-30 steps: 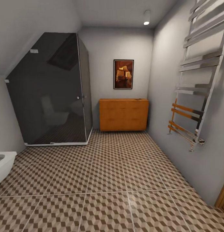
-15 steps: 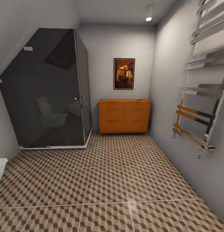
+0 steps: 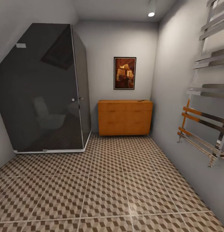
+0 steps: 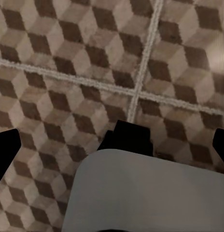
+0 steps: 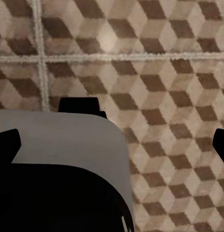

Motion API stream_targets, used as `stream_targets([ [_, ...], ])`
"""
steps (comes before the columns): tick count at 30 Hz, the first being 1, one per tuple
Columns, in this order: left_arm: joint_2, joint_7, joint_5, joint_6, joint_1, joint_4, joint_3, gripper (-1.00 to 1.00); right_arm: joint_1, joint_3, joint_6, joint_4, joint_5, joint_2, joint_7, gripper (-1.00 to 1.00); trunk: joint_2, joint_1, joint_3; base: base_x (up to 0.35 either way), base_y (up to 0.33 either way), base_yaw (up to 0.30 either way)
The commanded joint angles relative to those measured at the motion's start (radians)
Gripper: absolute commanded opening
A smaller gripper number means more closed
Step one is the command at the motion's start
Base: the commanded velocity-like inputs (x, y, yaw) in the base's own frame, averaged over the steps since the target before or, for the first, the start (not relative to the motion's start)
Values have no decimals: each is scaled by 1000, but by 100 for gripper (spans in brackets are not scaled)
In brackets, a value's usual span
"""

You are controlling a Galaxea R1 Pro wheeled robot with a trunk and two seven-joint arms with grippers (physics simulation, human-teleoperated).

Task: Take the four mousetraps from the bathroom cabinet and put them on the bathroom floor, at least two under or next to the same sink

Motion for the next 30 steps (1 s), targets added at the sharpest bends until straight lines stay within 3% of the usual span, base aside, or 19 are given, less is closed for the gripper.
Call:
stream_targets([
  [1, 0, 2, 6, 0, -1, 0, 1, 100, -1, -7, -6, 3, 10, 0, -4, 100, 0, 0, -1, 321, 0, 0],
  [11, -1, 1, 6, 31, -1, -3, 2, 100, -1, -10, -6, 3, 10, 1, -9, 100, 0, 0, -1, 321, 0, -84],
  [30, -2, 1, 5, 39, -1, -5, 4, 100, -1, -11, -6, 3, 9, 1, -13, 100, 0, 0, -1, 322, 0, -275],
])
